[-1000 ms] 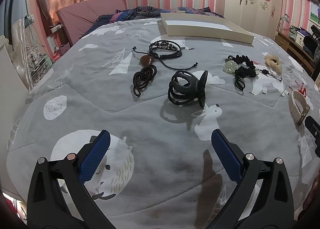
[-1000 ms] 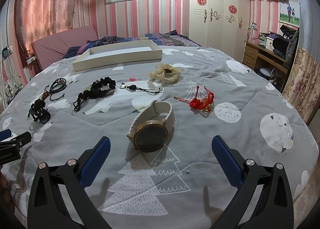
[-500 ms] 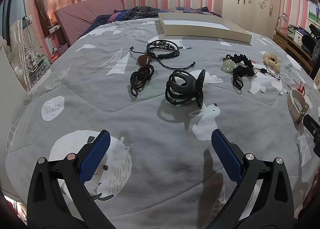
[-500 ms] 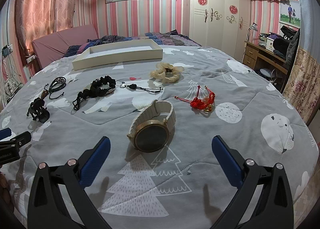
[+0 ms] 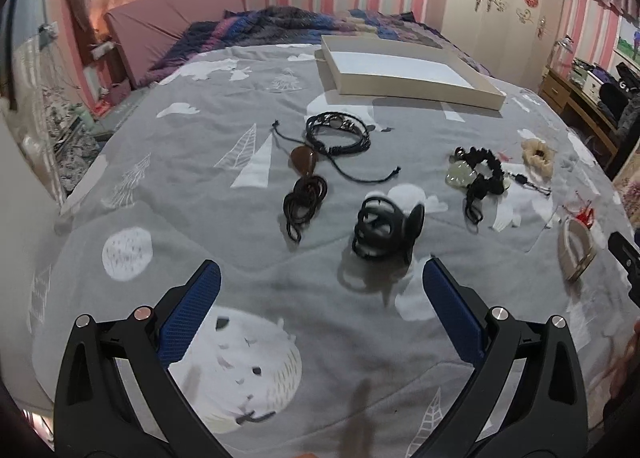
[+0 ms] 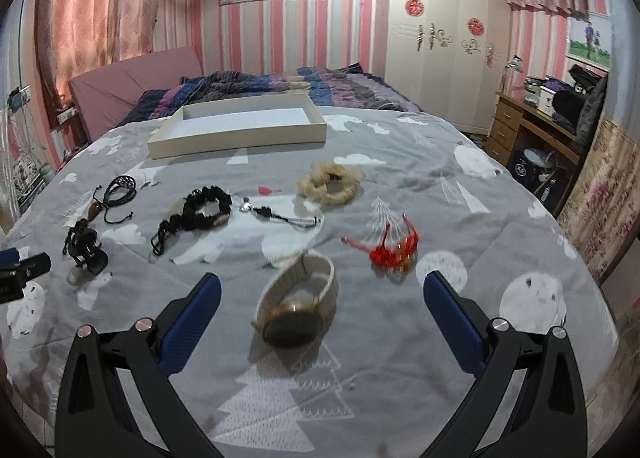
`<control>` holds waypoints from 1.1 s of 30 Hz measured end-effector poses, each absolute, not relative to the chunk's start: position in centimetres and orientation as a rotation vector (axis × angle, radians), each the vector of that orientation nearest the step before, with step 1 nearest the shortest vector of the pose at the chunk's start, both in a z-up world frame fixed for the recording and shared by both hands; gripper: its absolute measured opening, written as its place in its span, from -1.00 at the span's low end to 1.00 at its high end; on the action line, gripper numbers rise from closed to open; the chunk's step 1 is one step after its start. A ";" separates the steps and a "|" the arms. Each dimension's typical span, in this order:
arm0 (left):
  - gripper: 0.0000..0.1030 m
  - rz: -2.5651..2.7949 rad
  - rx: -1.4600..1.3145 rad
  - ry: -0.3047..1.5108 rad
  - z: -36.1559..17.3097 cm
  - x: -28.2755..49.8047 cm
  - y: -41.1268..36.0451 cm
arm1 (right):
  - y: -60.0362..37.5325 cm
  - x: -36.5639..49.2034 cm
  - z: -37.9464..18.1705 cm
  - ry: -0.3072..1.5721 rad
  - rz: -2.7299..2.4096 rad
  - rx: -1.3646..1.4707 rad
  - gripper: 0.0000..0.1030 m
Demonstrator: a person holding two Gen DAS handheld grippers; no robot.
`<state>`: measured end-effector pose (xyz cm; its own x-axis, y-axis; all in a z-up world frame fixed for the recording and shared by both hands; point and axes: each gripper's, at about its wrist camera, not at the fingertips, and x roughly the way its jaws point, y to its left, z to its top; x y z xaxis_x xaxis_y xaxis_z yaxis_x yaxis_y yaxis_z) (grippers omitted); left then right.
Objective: Organize jewelry
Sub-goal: 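Lower the left tool toward the pendant necklace while the right tool approaches the silver-bead charm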
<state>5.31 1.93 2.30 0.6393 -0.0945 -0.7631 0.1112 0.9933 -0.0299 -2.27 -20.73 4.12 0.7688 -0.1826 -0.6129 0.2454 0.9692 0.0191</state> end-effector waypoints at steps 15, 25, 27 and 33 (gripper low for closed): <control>0.94 -0.197 0.118 0.835 9.9 10.4 1.8 | -22.5 4.0 10.7 0.742 -0.134 0.087 0.97; 0.94 -0.154 0.165 0.872 13.9 14.1 2.3 | -22.1 7.8 14.9 0.802 -0.063 0.036 0.96; 0.94 -0.147 0.158 0.878 14.1 14.6 2.6 | -21.9 8.3 15.7 0.802 -0.065 0.020 0.96; 0.94 -0.168 0.117 0.944 11.7 15.9 3.6 | -21.8 9.7 14.4 0.850 -0.056 0.035 0.96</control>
<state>15.94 3.58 11.74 0.5751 -0.0924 -0.8129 0.1942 0.9806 0.0259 9.67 -21.84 14.40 0.6583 -0.0352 -0.7520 0.0634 0.9979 0.0087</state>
